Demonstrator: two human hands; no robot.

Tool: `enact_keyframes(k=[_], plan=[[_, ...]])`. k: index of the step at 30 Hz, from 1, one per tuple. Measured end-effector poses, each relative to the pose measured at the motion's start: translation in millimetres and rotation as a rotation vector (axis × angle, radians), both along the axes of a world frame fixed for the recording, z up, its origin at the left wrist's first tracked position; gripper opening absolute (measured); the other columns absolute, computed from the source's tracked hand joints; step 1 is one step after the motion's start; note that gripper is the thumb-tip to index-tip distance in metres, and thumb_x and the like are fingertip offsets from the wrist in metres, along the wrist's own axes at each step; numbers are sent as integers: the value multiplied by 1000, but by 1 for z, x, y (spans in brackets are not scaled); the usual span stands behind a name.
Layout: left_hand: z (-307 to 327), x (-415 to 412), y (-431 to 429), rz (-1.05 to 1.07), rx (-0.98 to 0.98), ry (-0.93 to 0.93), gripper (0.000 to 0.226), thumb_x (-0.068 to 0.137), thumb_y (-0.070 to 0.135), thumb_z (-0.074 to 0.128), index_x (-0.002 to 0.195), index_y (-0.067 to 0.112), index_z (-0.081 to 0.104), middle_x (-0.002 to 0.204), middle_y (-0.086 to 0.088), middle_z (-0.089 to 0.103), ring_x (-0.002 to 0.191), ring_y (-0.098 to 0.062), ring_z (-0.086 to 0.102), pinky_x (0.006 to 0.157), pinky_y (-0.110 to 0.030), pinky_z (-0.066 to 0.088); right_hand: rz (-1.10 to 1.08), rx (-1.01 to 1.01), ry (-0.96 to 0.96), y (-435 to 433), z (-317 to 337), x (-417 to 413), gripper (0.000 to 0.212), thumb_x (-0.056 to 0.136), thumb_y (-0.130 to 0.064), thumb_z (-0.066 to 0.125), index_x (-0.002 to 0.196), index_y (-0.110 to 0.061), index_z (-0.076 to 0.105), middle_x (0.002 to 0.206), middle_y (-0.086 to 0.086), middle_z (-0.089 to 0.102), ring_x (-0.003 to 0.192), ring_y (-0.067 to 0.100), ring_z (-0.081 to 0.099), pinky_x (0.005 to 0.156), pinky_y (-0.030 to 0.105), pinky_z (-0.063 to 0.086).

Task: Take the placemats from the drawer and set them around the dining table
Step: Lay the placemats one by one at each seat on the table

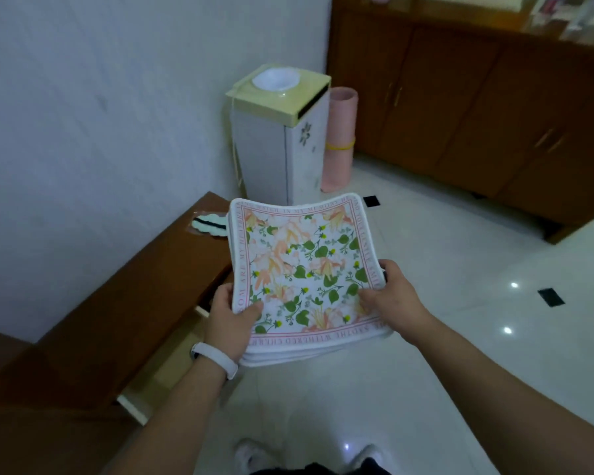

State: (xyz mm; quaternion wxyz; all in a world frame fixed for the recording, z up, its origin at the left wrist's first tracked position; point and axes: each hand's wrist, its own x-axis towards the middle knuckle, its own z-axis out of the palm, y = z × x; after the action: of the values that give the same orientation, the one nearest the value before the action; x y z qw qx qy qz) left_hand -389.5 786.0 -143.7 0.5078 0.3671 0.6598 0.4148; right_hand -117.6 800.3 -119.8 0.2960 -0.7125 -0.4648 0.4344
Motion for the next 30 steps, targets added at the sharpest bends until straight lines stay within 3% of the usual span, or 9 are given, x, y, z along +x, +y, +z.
enact_keyframes(k=[5,8,10,14,20,25,30], plan=[[15,97,-1,-139,25,40,31,84,3,70,108,13,52,102,-2,68,86,-18,68,64,-32,57,-98,-3,-25,-31,7,94,48,81,-11,66,123,-24,48,97,-13,65,86,14,67,75,36,57],[20,148,2,-215,56,52,34,84,2,69,111,11,51,102,-2,68,83,-17,69,56,-24,56,-192,44,-11,-54,9,144,48,81,-11,65,124,-22,49,99,-10,65,84,10,67,69,30,56],[23,182,7,-268,69,49,36,84,3,70,112,12,51,103,-5,68,84,-22,70,58,-30,58,-256,78,-1,-70,13,177,47,82,-10,65,124,-22,48,97,-12,65,81,4,65,62,23,52],[31,251,14,-394,75,34,37,84,6,71,113,17,50,102,-4,69,83,-26,72,67,-45,60,-390,84,19,-97,20,236,48,82,-11,64,125,-24,46,102,-9,66,82,7,67,66,27,56],[41,334,35,-556,111,37,31,84,6,71,99,25,52,99,-5,69,83,-26,71,70,-45,60,-570,80,56,-119,24,299,50,83,-9,65,126,-26,46,104,-7,67,80,8,68,62,26,55],[34,405,66,-726,141,24,30,83,4,71,102,19,53,97,-4,69,82,-22,70,64,-35,58,-749,44,46,-127,18,340,51,84,-10,65,127,-26,44,98,-14,64,78,4,66,56,19,51],[22,487,99,-905,75,-51,31,82,2,72,101,20,55,98,-7,70,84,-25,71,70,-43,59,-948,8,-24,-125,19,383,51,83,-10,64,129,-24,47,96,-17,62,79,3,64,60,22,50]])
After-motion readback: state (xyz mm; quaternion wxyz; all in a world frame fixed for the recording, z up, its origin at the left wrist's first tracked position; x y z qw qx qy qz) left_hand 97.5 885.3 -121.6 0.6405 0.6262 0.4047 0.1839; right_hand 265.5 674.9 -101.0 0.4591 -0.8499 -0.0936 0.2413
